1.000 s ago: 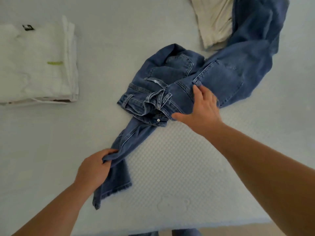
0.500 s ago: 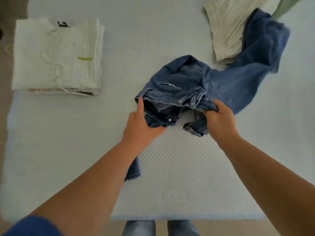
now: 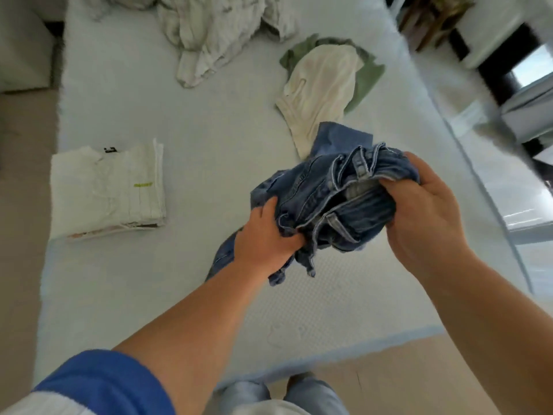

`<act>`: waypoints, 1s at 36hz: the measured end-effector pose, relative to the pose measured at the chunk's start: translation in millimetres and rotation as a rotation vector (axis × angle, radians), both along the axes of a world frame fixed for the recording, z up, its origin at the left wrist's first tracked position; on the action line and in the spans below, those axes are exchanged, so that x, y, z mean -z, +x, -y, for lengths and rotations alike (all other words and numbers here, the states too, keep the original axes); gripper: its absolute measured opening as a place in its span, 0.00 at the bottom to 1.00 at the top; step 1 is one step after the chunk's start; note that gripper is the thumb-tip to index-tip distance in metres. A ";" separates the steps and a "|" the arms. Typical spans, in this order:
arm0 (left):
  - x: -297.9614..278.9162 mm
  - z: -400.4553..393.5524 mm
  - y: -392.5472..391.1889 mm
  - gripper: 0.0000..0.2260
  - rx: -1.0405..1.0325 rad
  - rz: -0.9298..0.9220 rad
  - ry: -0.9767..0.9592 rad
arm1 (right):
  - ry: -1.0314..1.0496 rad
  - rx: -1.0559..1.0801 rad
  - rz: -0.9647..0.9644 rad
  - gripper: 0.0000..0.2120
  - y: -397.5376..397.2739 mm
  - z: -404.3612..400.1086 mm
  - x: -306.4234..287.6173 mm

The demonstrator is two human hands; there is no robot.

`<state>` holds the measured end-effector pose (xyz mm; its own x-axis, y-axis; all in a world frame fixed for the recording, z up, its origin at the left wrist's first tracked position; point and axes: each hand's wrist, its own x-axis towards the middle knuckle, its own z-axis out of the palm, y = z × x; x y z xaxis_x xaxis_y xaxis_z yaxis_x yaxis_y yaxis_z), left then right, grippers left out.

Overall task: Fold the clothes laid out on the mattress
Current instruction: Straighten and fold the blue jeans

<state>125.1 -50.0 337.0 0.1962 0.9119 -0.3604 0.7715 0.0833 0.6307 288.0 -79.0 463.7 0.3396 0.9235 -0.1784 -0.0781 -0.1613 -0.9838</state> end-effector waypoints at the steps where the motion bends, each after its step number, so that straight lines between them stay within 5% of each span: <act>1: -4.9 5.9 5.1 0.27 -0.002 0.017 0.009 | -0.001 0.017 -0.002 0.10 2.1 3.3 -7.0; 4: -20.5 15.9 7.1 0.10 -0.013 0.006 0.097 | 0.004 0.040 0.086 0.09 13.1 15.1 -23.9; 6: -32.2 13.4 -1.6 0.07 -0.033 -0.004 0.142 | 0.000 0.056 0.205 0.10 26.6 22.8 -31.6; 12: -92.7 -16.6 -21.9 0.07 -0.089 0.029 0.269 | -0.116 0.082 0.614 0.16 76.9 47.6 -33.6; 19: -159.8 -13.2 -8.1 0.10 -0.004 0.094 0.467 | -0.356 -0.239 1.027 0.18 122.1 76.0 -44.7; 25: -184.6 5.5 21.2 0.06 0.033 0.027 0.506 | -0.337 -0.382 1.246 0.11 164.9 91.3 -52.9; 29: -198.9 13.0 51.4 0.03 0.118 -0.131 0.491 | -0.420 -0.364 1.478 0.18 214.3 104.7 -53.6; 33: -211.0 28.2 88.5 0.07 0.269 -0.389 0.473 | -0.643 -0.408 1.525 0.14 262.6 116.8 -50.7; 36: -219.6 40.4 116.0 0.10 0.358 -0.571 0.413 | -0.696 -0.361 1.206 0.07 292.6 126.8 -49.8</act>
